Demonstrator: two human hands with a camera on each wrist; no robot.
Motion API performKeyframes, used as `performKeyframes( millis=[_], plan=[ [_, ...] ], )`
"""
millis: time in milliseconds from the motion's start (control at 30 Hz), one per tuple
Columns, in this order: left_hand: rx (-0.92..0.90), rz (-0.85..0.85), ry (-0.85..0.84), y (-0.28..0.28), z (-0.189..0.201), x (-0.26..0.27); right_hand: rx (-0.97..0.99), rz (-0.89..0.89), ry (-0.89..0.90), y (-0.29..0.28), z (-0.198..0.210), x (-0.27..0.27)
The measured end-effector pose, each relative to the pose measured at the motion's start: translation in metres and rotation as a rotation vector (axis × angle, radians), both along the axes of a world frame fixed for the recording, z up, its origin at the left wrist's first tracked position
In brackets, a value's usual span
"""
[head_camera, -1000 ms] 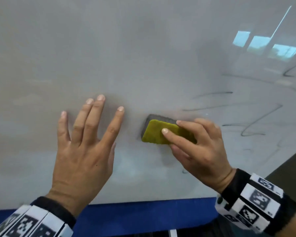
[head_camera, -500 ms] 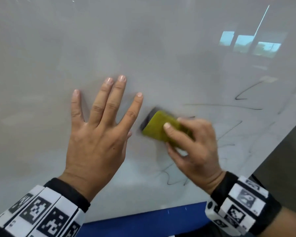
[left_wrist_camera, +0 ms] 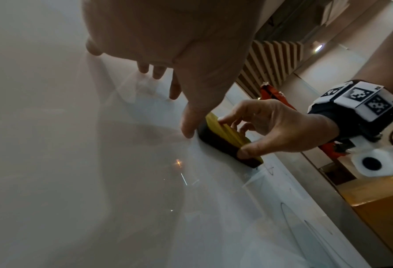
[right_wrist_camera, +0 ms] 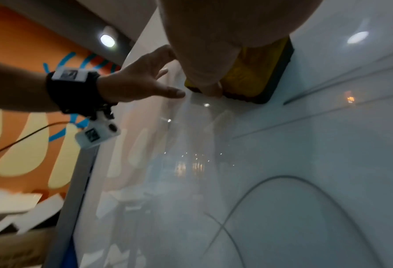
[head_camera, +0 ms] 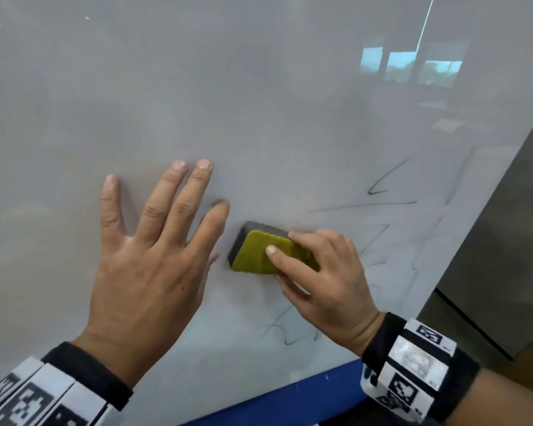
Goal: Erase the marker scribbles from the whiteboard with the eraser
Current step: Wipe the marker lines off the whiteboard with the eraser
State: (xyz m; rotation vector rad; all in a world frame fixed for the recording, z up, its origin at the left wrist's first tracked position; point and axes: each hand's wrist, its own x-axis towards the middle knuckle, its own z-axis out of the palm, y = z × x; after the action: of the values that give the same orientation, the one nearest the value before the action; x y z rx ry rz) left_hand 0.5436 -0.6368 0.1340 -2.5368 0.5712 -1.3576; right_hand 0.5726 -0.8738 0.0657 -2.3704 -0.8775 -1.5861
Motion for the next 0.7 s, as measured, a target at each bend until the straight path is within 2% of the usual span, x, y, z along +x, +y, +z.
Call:
performKeyframes(
  millis=[100, 200, 267, 300, 433, 467, 600, 700],
  plan=[
    [0.034, 0.012, -0.001, -0.001, 0.003, 0.001, -0.040, -0.013, -0.031, -0.014, 0.020, 0.003],
    [0.050, 0.023, 0.019, -0.003, 0.004, 0.000, 0.216, -0.064, -0.041, -0.024, 0.034, 0.004],
    [0.051, 0.024, 0.047, -0.005, 0.006, -0.001, 0.308, -0.089, -0.039, -0.016, 0.033, 0.000],
    [0.055, 0.019, 0.059, -0.006, 0.008, -0.002, 0.294, -0.087, -0.032, -0.009, 0.030, -0.001],
    [0.101, -0.029, 0.093, -0.008, 0.020, -0.004, 0.017, -0.074, -0.017, -0.014, 0.031, -0.001],
    [0.111, -0.040, 0.101, -0.008, 0.023, -0.003, 0.027, -0.089, -0.025, -0.023, 0.035, 0.001],
    [0.154, -0.071, 0.117, -0.013, 0.035, 0.001, 0.289, -0.186, -0.050, -0.039, 0.043, 0.002],
    [0.160, -0.069, 0.128, -0.021, 0.044, 0.003, 0.275, -0.184, -0.028, -0.035, 0.039, 0.000]
  ],
)
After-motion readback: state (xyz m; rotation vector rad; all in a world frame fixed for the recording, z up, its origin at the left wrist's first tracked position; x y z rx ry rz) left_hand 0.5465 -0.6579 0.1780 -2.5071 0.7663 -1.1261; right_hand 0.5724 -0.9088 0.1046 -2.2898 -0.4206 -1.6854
